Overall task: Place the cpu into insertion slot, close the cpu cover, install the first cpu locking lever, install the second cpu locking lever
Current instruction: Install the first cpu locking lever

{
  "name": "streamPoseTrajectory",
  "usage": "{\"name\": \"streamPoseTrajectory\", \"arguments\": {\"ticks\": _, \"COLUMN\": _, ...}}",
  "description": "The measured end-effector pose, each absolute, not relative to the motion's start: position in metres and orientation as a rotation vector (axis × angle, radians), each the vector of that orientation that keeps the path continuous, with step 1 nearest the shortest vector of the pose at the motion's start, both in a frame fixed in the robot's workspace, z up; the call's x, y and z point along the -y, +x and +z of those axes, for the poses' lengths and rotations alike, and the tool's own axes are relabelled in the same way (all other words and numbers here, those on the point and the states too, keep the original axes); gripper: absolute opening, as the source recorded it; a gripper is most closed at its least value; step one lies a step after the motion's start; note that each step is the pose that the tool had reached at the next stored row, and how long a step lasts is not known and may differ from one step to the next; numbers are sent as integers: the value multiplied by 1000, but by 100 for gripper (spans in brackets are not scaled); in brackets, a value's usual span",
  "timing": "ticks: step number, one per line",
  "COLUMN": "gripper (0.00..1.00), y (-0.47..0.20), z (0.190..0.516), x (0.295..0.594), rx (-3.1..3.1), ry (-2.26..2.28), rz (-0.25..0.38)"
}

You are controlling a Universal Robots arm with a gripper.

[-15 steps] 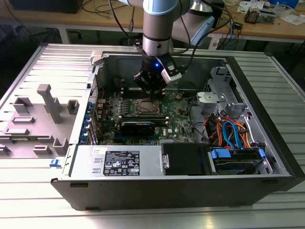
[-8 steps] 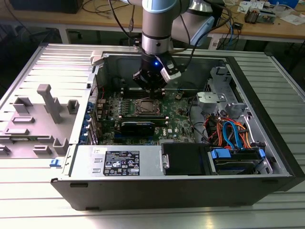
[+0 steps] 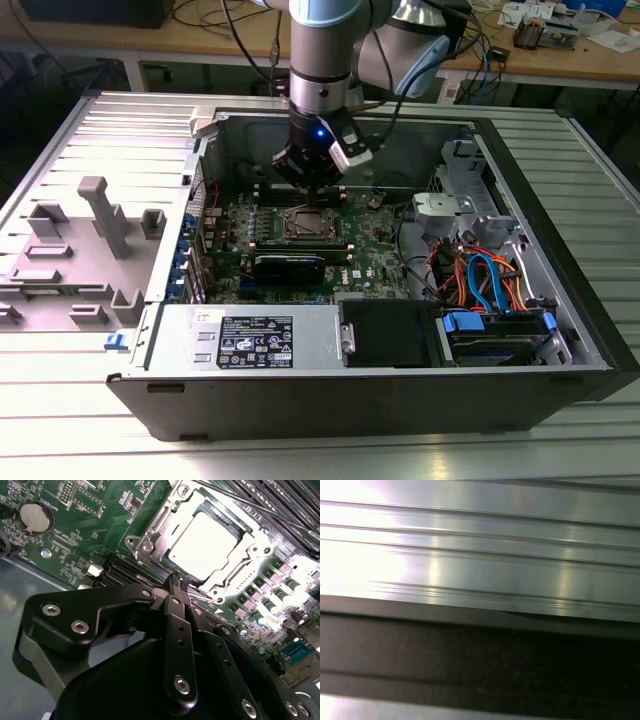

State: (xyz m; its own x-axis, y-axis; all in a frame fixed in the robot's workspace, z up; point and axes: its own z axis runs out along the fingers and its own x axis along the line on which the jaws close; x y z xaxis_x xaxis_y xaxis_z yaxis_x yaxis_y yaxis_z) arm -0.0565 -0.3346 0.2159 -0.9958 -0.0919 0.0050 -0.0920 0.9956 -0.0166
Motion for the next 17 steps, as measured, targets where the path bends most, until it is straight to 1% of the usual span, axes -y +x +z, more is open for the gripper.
{"name": "streamPoseTrajectory", "arguments": {"ticks": 11, "gripper": 12, "y": -57, "z": 216, "x": 333, "rx": 3134, "ry": 154, "rz": 26}}
{"name": "streamPoseTrajectory", "arguments": {"ticks": 17, "gripper": 12, "y": -47, "z": 216, "x": 332, "rx": 3133, "ry": 153, "rz": 26}}
